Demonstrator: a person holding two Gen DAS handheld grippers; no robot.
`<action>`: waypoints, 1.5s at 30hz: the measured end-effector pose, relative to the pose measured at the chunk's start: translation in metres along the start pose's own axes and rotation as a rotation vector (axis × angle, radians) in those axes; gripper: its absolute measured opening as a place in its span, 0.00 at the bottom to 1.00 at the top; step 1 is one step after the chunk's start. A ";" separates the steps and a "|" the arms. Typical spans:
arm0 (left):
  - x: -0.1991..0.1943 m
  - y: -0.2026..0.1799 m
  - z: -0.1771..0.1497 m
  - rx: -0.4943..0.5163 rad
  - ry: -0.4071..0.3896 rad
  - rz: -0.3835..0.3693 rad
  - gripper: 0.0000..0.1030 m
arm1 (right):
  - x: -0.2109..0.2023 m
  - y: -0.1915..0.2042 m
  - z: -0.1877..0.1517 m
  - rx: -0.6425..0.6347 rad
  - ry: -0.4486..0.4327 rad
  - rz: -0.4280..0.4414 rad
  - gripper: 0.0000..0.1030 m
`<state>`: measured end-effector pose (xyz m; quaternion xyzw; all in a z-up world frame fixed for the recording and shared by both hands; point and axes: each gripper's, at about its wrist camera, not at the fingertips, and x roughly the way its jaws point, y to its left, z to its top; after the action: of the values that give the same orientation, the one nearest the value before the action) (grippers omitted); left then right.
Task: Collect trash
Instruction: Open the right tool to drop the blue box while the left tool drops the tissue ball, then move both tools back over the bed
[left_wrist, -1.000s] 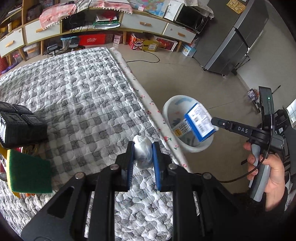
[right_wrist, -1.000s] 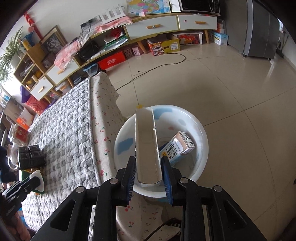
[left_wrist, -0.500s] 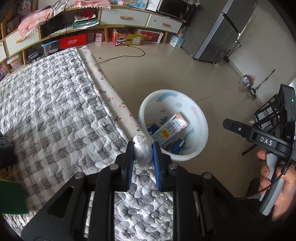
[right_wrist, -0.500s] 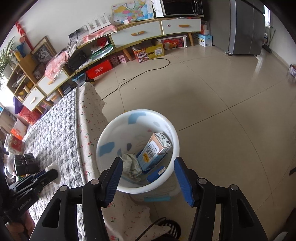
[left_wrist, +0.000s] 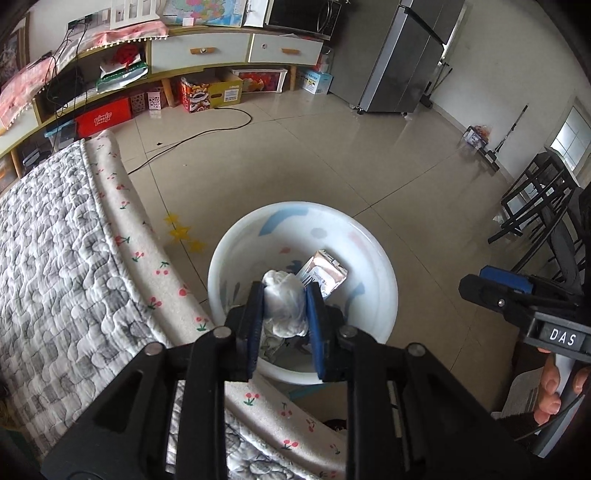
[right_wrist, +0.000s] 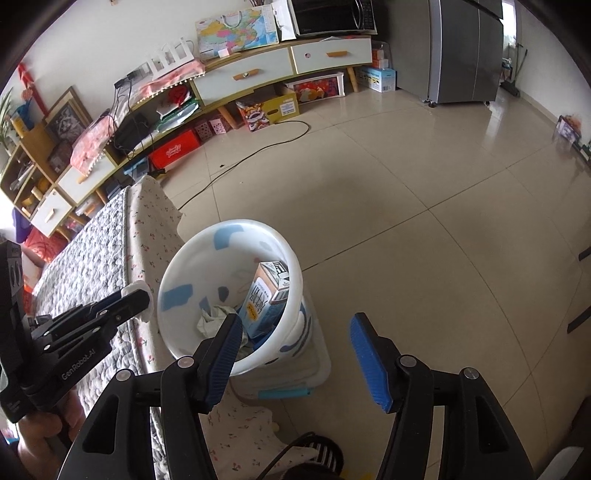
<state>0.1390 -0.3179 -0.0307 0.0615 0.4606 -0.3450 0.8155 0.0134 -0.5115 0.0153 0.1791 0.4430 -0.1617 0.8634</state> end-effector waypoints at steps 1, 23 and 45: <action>0.002 0.000 0.000 0.010 0.009 0.005 0.41 | 0.000 0.000 0.000 0.002 -0.001 0.001 0.60; -0.039 0.043 -0.032 -0.037 0.012 0.183 0.99 | -0.006 0.027 0.004 -0.077 -0.048 -0.039 0.85; -0.177 0.134 -0.102 -0.232 -0.106 0.303 0.99 | -0.012 0.128 -0.012 -0.218 -0.069 0.034 0.95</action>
<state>0.0899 -0.0846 0.0227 0.0174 0.4390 -0.1657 0.8829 0.0541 -0.3918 0.0397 0.0860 0.4250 -0.1038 0.8951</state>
